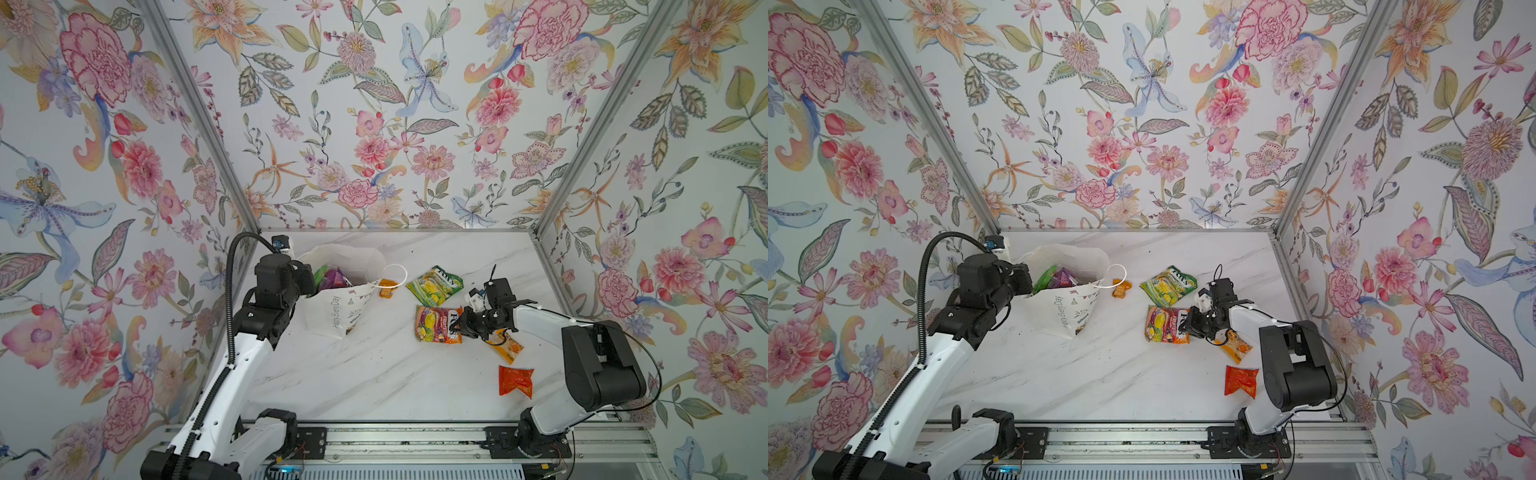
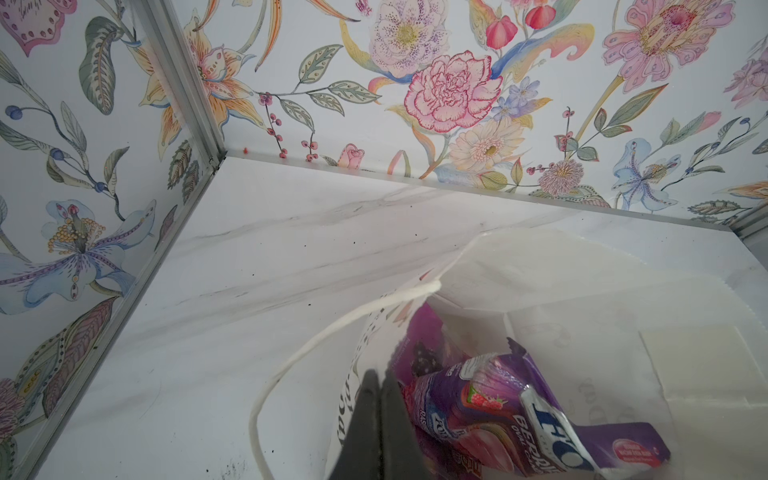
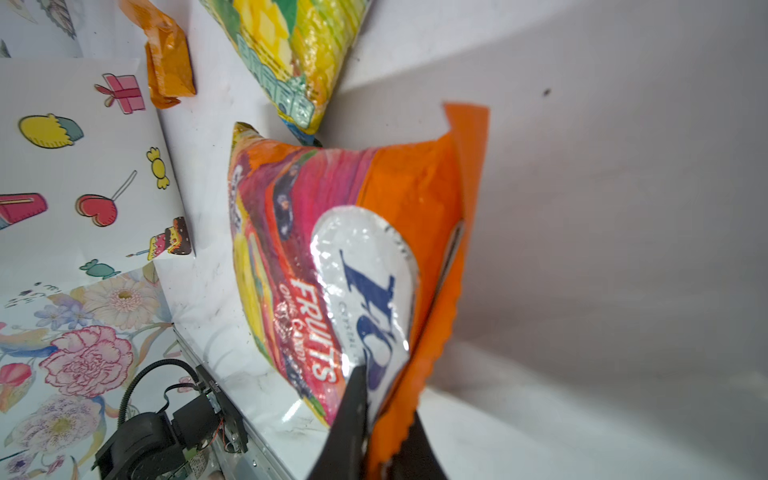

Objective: Place the snacks into the paper bag
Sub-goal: Pick up the snack at the center of the table.

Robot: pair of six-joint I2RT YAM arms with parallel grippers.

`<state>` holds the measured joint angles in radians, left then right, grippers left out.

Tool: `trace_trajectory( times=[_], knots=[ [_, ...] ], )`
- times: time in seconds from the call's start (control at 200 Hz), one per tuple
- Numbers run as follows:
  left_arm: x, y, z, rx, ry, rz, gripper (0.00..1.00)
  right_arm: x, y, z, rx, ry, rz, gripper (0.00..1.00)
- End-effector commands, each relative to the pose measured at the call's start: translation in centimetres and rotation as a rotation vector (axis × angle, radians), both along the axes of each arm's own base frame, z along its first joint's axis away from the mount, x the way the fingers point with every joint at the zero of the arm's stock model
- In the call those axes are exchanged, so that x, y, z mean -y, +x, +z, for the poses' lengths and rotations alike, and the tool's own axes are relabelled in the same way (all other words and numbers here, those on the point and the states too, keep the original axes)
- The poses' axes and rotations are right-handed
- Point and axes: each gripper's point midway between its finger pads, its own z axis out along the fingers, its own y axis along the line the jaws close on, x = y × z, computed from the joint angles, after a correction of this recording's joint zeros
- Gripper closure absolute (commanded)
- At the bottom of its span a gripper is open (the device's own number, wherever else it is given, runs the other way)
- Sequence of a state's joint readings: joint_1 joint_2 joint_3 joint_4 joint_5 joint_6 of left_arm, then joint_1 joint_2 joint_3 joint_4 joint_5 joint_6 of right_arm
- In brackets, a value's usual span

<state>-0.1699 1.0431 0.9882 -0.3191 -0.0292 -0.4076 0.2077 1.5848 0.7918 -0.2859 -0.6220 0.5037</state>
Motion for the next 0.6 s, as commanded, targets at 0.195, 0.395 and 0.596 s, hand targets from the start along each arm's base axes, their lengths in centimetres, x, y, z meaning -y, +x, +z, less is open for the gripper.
trace_trajectory(
  times=[0.195, 0.395, 0.596],
  knots=[
    [-0.2, 0.2, 0.7, 0.038, -0.002, 0.0, 1.0, -1.0, 0.4, 3.1, 0.05, 0.133, -0.075, 1.0],
    [0.0, 0.3, 0.9, 0.038, -0.008, -0.008, 1.0, -1.4, 1.2, 7.1, 0.134, 0.237, -0.149, 1.0],
    [0.3, 0.5, 1.2, 0.041, -0.019, -0.021, 1.0, -1.7, 1.5, 10.2, 0.205, 0.267, -0.192, 1.0]
  ],
)
